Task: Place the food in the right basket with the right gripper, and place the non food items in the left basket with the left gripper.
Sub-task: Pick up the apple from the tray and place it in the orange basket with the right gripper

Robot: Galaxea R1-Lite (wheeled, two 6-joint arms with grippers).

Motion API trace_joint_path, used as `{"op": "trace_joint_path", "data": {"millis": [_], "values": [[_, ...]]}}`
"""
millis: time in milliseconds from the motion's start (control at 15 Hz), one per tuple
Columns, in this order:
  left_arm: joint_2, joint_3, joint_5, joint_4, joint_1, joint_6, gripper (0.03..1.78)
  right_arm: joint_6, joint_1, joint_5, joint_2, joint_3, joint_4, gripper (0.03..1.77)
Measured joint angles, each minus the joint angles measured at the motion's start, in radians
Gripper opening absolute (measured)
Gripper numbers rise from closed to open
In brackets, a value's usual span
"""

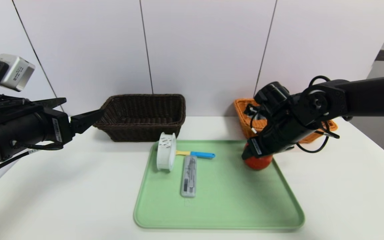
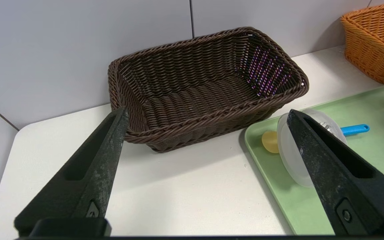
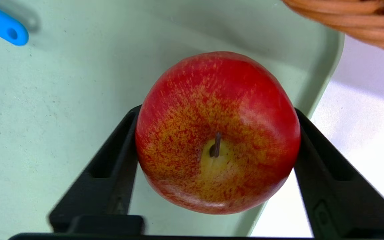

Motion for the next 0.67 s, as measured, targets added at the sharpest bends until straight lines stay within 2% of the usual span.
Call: {"op": "trace_joint_path", "data": {"millis": [133,667], "values": [[0.000,0.000,0.000,0.000,0.000,0.000,1.69,0.000,0.000,-0.001,-0.001,0.003,-0.003,1.21],[0.001,0.000,0.001,0.001,0.000,0.000,1.69,-0.024,0.001,0.000,-0.039,0.018,0.004,1.20]]}}
